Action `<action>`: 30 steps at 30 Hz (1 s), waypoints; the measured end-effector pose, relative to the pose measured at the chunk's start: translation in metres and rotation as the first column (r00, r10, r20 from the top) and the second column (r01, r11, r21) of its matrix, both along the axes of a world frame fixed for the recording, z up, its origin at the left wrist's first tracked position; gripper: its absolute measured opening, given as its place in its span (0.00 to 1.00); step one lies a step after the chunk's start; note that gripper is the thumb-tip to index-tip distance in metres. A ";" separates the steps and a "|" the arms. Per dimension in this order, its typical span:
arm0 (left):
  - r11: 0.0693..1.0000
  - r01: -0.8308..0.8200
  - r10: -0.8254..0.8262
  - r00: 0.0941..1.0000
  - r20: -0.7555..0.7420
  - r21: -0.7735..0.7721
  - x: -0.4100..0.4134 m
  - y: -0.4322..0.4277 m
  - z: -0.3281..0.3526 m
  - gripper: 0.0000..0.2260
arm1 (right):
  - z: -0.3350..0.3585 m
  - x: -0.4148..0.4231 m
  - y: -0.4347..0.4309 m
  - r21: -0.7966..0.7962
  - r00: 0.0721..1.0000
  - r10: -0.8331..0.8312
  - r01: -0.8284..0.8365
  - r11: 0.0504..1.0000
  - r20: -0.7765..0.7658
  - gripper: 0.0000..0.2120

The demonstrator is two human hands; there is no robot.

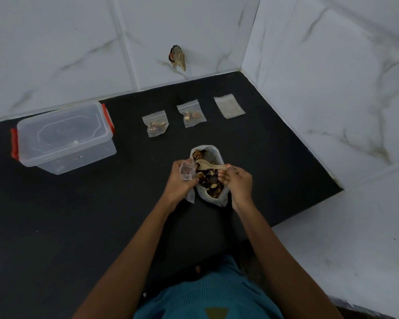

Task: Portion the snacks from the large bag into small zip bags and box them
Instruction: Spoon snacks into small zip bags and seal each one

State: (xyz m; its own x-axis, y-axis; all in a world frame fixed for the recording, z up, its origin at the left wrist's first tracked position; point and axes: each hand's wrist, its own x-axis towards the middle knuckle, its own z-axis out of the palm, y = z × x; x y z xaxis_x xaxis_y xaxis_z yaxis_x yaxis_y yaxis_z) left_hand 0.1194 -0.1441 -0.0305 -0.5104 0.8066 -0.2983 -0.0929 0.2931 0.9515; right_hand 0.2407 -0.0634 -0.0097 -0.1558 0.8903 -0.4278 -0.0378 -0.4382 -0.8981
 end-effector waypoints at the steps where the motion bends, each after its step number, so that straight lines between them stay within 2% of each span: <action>1: 1.000 0.002 -0.002 1.000 0.001 -0.003 -0.001 0.000 -0.001 0.22 | 0.001 0.002 0.000 -0.018 1.000 -0.007 0.007 1.000 -0.022 0.07; 5: 1.000 0.014 -0.014 1.000 0.006 -0.004 -0.002 0.000 -0.001 0.24 | 0.000 0.007 -0.001 -0.026 0.999 -0.007 0.006 1.000 -0.044 0.07; 10: 1.000 0.012 -0.012 1.000 0.000 -0.004 0.000 0.001 0.001 0.25 | -0.002 0.003 -0.008 0.153 0.978 0.075 -0.106 0.982 0.196 0.08; 14: 1.000 0.023 -0.023 1.000 0.001 -0.002 0.002 0.002 0.003 0.24 | 0.000 -0.004 -0.013 0.201 0.966 0.085 -0.136 0.970 0.244 0.08; 21: 1.000 0.018 -0.018 1.000 0.004 0.000 -0.002 0.000 0.003 0.25 | 0.006 0.005 -0.007 -0.078 0.999 -0.041 0.039 0.996 -0.022 0.08; 25: 0.999 0.034 -0.034 0.999 0.003 0.012 -0.002 -0.003 0.000 0.25 | 0.009 0.010 -0.006 -0.143 0.993 -0.075 0.062 0.988 -0.089 0.06; 30: 0.999 0.034 -0.034 0.999 -0.021 0.001 -0.002 -0.005 -0.001 0.26 | 0.012 0.015 -0.004 -0.138 0.989 -0.083 0.066 0.988 -0.121 0.07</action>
